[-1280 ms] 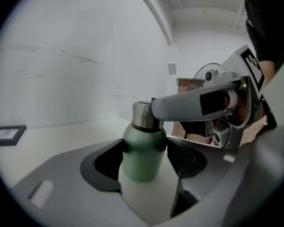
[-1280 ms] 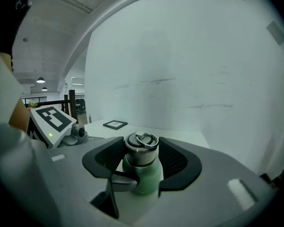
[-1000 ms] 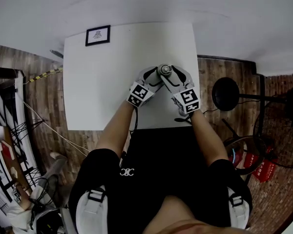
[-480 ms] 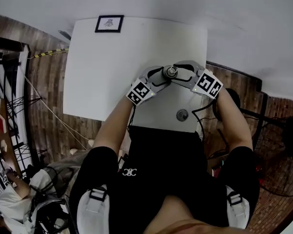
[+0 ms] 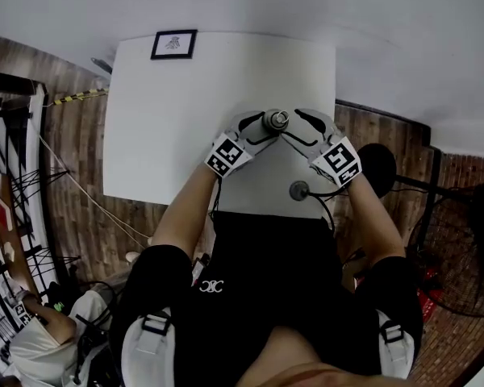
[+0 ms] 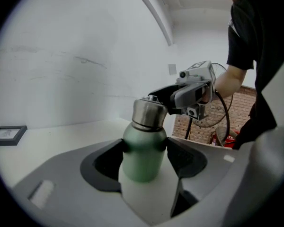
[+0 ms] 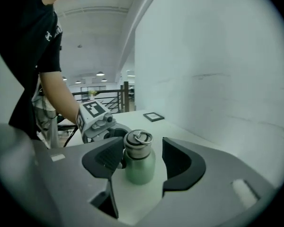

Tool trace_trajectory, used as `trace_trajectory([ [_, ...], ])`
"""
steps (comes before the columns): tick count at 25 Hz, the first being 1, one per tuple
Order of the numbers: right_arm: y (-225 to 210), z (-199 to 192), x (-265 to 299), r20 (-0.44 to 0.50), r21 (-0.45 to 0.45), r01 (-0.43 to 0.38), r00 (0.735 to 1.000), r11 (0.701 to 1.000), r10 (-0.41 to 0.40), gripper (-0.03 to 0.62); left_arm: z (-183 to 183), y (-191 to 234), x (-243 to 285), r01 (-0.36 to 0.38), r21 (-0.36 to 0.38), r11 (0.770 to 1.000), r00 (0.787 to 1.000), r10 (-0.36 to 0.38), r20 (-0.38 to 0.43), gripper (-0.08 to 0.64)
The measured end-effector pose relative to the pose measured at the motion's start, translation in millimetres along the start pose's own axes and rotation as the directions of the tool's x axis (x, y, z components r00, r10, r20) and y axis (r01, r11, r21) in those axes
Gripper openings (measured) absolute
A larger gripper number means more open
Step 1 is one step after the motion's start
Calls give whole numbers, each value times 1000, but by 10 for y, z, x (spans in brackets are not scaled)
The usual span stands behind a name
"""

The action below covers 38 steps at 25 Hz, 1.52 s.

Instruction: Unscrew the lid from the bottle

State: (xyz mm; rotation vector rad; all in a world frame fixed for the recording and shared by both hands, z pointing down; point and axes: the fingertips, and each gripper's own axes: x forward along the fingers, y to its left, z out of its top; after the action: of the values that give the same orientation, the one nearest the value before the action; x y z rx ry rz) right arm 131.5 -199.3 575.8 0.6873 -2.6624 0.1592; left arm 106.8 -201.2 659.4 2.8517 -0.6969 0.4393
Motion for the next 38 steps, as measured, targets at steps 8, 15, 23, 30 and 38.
trace_trajectory([
  [8,49,-38,-131,120,423,329,903,844,-412,236,18,-16,-47,9,1,1000,1000,-9,0,345],
  [15,83,-35,69,62,405,483,833,776,-550,238,20,-31,-10,13,2,1000,1000,-13,-3,345],
  [23,26,-77,211,-10,251,457,883,853,-469,233,34,-34,3,16,-2,1000,1000,-16,-3,345],
  [30,54,-86,247,-9,86,88,996,992,-87,233,33,-47,3,7,-2,1000,1000,-7,1,345],
  [38,65,-67,274,-104,-39,-237,967,971,232,233,24,-21,-3,-5,-1,1000,1000,5,-5,345],
])
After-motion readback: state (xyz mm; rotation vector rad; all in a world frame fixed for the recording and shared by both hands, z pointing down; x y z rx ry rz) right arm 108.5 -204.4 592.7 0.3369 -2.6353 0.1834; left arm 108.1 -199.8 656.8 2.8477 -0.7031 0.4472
